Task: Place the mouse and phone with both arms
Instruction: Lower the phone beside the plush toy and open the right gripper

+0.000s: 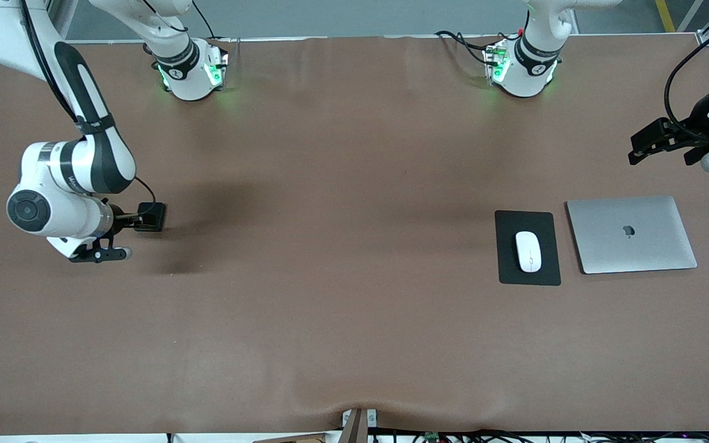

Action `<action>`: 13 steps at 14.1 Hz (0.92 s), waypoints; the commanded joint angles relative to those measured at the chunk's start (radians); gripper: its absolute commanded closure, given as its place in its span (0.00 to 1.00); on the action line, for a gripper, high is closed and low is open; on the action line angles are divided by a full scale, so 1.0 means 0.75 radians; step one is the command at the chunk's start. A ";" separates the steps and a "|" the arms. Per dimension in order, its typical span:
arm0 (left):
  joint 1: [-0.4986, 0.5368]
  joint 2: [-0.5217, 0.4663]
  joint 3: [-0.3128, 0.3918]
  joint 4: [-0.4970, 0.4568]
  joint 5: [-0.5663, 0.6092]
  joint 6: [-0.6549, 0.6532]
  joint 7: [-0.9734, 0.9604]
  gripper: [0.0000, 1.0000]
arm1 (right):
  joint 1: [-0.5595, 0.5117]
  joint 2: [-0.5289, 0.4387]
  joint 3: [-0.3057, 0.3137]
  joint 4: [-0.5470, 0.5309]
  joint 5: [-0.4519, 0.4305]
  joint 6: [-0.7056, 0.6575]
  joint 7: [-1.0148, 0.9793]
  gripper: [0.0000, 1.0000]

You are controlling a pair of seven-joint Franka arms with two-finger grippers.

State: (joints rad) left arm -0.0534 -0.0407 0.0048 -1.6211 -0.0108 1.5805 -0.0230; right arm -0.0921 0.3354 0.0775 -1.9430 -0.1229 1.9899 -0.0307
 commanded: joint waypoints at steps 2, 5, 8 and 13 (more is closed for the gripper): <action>0.008 0.019 -0.008 0.038 0.025 -0.011 0.027 0.00 | 0.017 -0.005 0.034 0.183 0.051 -0.192 -0.002 0.00; 0.008 0.019 -0.008 0.036 0.025 -0.011 0.027 0.00 | -0.006 0.005 0.081 0.403 0.068 -0.366 -0.025 0.00; 0.008 0.024 -0.008 0.038 0.025 -0.011 0.027 0.00 | 0.002 0.027 0.079 0.621 0.094 -0.542 -0.016 0.00; 0.006 0.026 -0.008 0.038 0.025 -0.011 0.027 0.00 | 0.023 0.009 0.069 0.862 0.239 -0.694 -0.025 0.00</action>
State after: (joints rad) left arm -0.0534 -0.0368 0.0047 -1.6207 -0.0107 1.5805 -0.0230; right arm -0.0744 0.3333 0.1236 -1.3779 0.0032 1.5043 -0.0351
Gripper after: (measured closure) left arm 0.000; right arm 0.000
